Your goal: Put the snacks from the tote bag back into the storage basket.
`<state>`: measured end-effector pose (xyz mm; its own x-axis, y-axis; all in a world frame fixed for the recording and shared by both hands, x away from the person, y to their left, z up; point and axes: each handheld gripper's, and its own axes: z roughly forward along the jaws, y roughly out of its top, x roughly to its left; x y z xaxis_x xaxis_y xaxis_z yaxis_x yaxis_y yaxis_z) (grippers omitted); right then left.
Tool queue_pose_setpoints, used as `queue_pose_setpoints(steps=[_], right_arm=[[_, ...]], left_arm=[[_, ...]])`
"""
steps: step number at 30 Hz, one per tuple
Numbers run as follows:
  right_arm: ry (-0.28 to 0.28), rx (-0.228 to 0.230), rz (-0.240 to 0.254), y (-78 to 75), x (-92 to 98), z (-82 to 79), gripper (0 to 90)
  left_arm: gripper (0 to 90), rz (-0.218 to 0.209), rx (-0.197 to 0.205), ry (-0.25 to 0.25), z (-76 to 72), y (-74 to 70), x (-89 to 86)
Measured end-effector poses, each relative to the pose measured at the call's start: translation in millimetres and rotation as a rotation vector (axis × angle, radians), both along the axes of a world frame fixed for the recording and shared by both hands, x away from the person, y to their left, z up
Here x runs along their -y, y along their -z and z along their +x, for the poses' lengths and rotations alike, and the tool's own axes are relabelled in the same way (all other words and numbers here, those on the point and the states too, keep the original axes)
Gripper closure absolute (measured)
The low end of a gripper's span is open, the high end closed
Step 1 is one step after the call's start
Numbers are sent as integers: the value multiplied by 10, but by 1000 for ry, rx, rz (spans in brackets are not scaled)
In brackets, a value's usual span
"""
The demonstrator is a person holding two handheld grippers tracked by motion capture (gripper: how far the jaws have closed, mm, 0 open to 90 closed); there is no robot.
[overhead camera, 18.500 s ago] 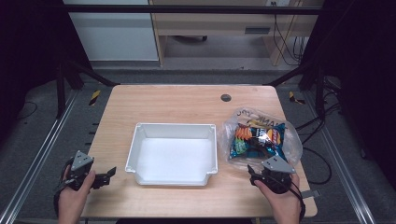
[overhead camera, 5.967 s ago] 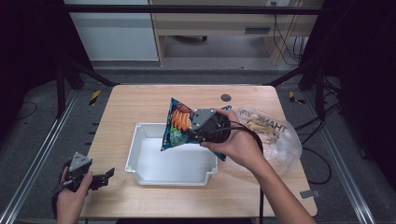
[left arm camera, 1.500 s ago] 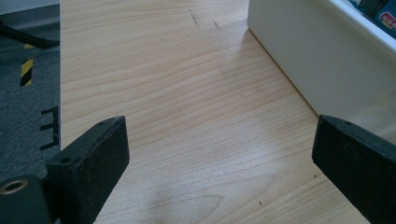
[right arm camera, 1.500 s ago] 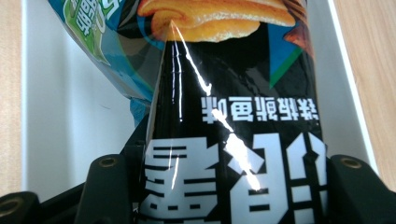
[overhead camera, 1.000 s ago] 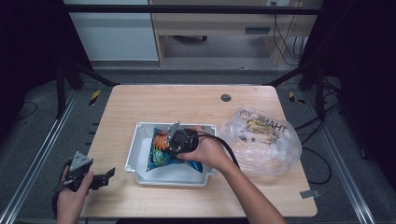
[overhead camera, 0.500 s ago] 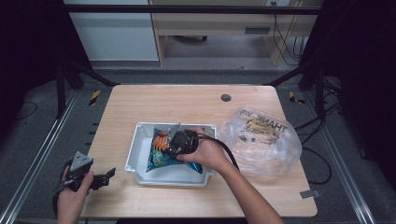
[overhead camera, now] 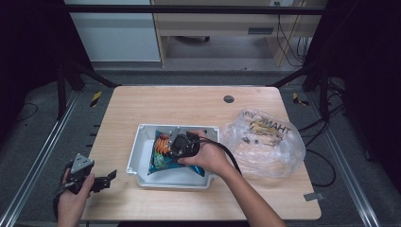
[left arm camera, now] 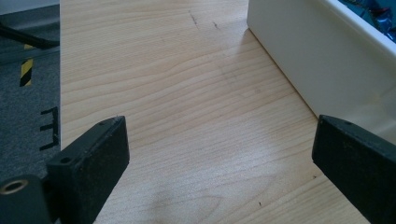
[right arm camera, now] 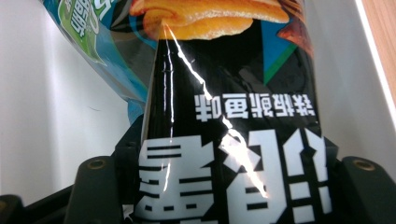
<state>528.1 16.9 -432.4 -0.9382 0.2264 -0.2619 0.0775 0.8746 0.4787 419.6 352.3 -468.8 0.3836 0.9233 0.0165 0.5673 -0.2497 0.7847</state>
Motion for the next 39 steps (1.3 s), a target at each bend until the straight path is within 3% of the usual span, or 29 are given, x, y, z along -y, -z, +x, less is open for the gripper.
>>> queue_pose_setpoints(steps=[9,17,28,39], right_arm=[[28,4,-14,11,-18,1,281],[33,-23,-8,-7,-6,-17,151],[54,9,75,-146,101,-59,98],[85,24,110,-266,220,-60,68]], left_arm=[[37,-1,-1,0,1,2,-1],[37,-3,-4,0,0,4,4],[37,3,-9,4,4,8,9],[37,6,-10,5,7,11,11]])
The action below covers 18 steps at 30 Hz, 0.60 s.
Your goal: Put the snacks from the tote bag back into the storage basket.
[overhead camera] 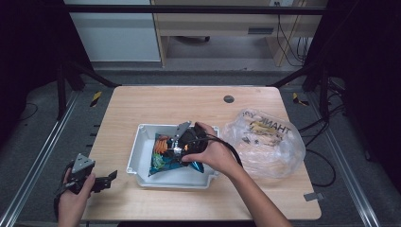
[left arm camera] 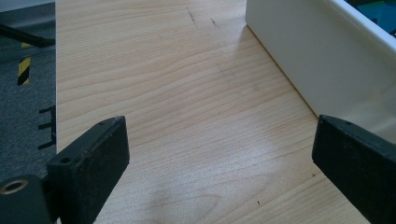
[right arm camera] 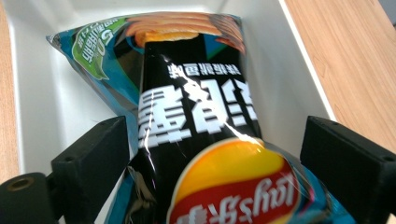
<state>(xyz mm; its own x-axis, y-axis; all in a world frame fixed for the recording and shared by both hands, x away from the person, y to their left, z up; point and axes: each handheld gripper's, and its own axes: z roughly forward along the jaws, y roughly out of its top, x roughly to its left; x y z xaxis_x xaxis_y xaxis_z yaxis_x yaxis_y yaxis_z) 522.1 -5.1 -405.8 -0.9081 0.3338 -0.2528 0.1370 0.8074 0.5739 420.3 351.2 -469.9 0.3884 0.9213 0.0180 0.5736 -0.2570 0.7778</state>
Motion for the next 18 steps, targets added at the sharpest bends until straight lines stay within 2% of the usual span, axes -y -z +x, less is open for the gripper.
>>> queue_pose_setpoints(steps=[4,9,18], right_arm=[[14,-1,1,-42,47,-21,68],[15,-3,51,-142,113,-75,68],[41,24,81,-286,205,-150,67]], left_arm=[[37,7,-5,6,-2,-2,-1],[37,4,-5,1,-2,2,0],[37,1,-4,-1,-2,1,-1]])
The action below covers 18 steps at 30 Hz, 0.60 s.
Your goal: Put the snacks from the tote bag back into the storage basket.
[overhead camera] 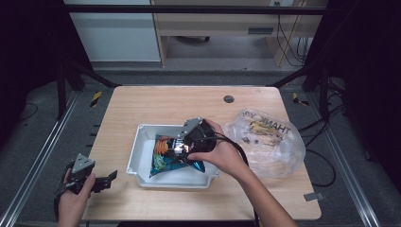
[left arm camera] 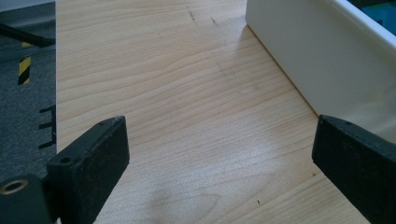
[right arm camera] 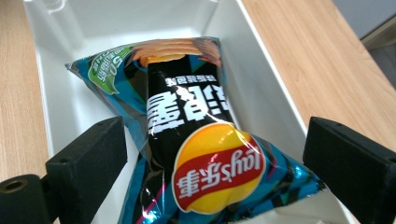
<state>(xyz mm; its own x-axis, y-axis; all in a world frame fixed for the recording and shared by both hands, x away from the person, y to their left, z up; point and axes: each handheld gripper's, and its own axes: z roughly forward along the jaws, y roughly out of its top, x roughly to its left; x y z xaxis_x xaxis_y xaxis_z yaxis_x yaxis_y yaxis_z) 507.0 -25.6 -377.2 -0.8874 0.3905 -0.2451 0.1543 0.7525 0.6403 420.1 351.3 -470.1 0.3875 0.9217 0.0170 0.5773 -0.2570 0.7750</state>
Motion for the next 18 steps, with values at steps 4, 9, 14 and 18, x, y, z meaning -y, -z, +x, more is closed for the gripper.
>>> queue_pose_setpoints(steps=[4,9,14,18], right_arm=[[17,8,1,-45,69,-7,65],[39,19,5,-86,149,-27,65],[63,34,14,-141,231,-60,66],[105,43,22,-198,270,-81,68]], left_arm=[[36,2,-1,2,-3,-2,1],[37,-2,1,-2,-2,2,4],[37,1,0,-2,-2,2,4],[37,-2,2,-5,-5,3,6]])
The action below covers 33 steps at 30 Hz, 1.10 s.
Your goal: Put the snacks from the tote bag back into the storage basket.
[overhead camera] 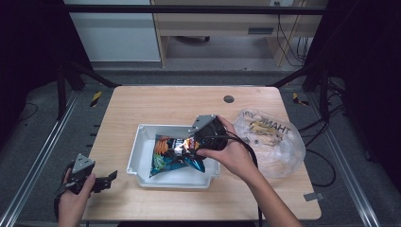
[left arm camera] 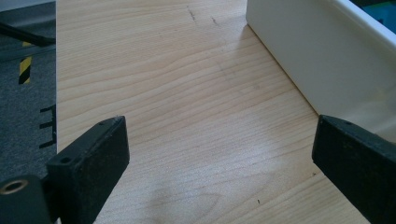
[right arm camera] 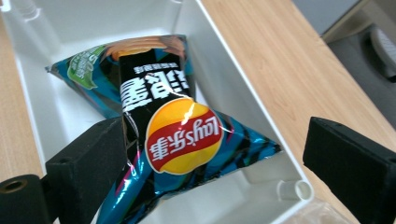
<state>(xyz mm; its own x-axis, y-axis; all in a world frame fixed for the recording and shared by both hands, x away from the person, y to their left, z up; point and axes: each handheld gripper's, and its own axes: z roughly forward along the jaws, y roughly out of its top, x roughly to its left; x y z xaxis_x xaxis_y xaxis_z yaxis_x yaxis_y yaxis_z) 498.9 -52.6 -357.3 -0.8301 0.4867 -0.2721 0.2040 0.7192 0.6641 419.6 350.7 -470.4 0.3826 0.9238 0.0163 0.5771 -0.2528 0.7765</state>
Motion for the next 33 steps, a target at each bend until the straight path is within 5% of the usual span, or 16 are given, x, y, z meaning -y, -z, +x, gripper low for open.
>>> queue_pose_setpoints(steps=[22,33], right_arm=[[111,-1,105,-203,485,-167,61],[158,13,118,-221,752,-265,53]], left_arm=[[37,2,-3,2,-3,3,7],[37,2,-2,0,-6,2,1]])
